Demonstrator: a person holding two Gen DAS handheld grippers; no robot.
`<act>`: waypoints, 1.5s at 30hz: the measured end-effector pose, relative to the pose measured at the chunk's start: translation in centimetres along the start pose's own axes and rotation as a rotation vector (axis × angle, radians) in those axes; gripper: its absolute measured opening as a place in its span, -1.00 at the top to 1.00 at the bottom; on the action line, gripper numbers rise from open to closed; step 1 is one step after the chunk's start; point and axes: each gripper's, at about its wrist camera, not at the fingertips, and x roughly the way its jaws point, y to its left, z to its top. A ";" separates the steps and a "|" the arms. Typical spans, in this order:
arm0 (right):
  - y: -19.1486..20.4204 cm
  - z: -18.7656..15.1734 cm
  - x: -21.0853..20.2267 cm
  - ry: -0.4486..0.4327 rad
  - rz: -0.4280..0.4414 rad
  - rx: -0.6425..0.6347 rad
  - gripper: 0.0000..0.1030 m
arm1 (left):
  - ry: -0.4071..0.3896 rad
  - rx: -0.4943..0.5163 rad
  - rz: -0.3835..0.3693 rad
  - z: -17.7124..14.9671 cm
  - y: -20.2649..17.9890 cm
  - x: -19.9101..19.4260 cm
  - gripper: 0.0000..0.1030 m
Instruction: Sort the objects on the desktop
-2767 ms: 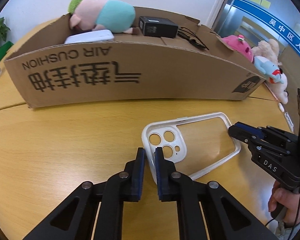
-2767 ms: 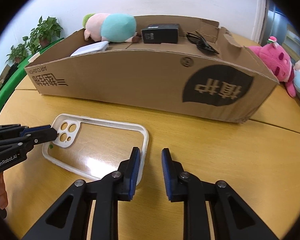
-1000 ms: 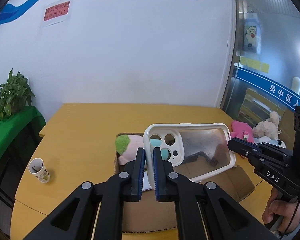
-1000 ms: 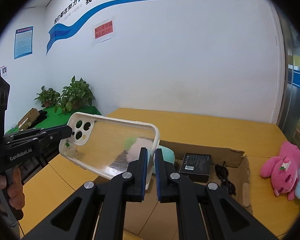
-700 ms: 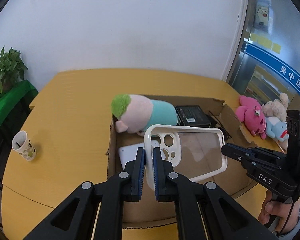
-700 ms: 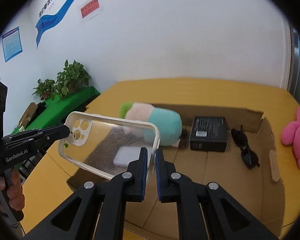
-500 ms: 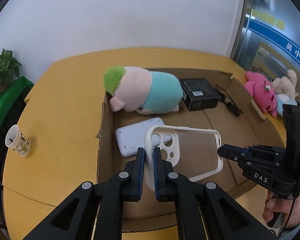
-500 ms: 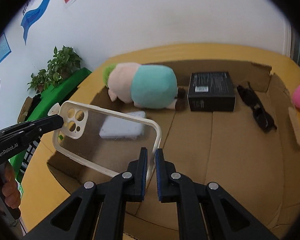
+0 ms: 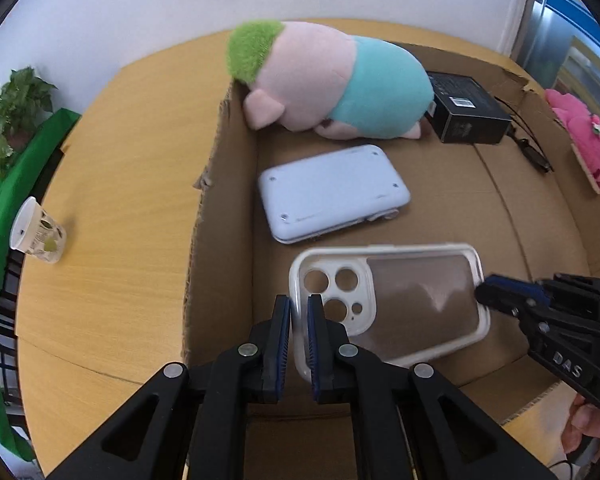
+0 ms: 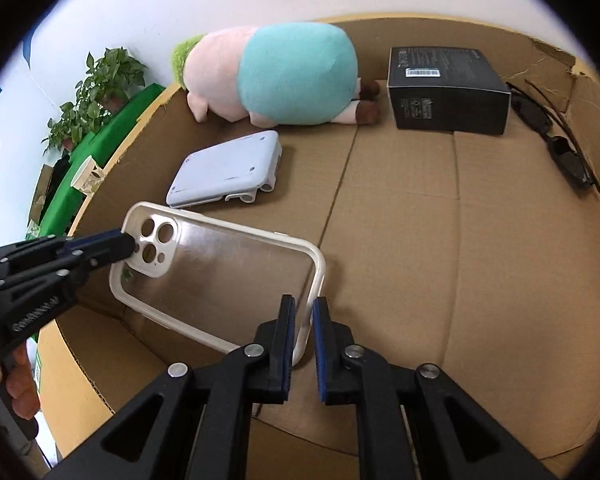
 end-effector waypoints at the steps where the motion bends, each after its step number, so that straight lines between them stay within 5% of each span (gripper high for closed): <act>1: 0.1 0.0 0.1 0.015 0.016 -0.003 0.77 | -0.005 -0.020 -0.014 -0.1 0.3 -0.2 0.86; 4: 0.3 -0.4 -0.9 -0.007 0.013 -0.031 0.57 | -0.052 -0.087 -0.047 -0.3 1.3 -1.5 0.56; 9: 0.5 -2.2 -6.7 -0.200 -0.067 -0.053 -0.23 | -0.278 -0.127 -0.058 -2.3 1.3 -7.5 0.12; 12: 0.9 -5.4 -11.8 -0.359 -0.144 -0.095 -0.50 | -0.523 -0.138 -0.094 -4.6 1.1 -13.1 -0.46; 13: 1.0 -6.7 -13.6 -0.424 -0.173 -0.103 -0.56 | -0.623 -0.153 -0.085 -5.7 0.9 -15.0 -0.87; 15: 0.8 -8.1 -16.2 -0.517 -0.213 -0.106 -0.60 | -0.801 -0.169 -0.067 -7.7 0.0 -17.8 -1.00; 17: 0.3 -8.8 -18.0 -0.570 -0.271 -0.106 -0.62 | -0.875 -0.128 -0.055 -8.4 -1.6 -19.0 -1.00; 23: -1.8 -8.5 -18.1 -0.541 -0.315 -0.046 -0.63 | -0.839 -0.010 -0.022 -9.1 -6.3 -17.0 -1.00; 33: -4.4 -9.5 -12.0 -0.453 -0.339 -0.019 -0.63 | -0.707 -0.110 -0.007 -9.9 -7.3 -8.0 -1.00; 37: -4.3 -10.2 -11.4 -0.525 -0.364 -0.042 -0.67 | -0.644 -0.120 0.015 -9.8 -7.7 -4.8 -1.00; 39: -4.3 -10.4 -11.3 -0.543 -0.366 -0.047 -0.69 | -0.663 -0.085 0.078 -10.2 -8.5 -4.2 -1.00; 45: -4.2 -11.7 -11.3 -0.657 -0.377 -0.077 -0.71 | -0.658 -0.083 0.081 -10.5 -8.5 -4.2 -1.00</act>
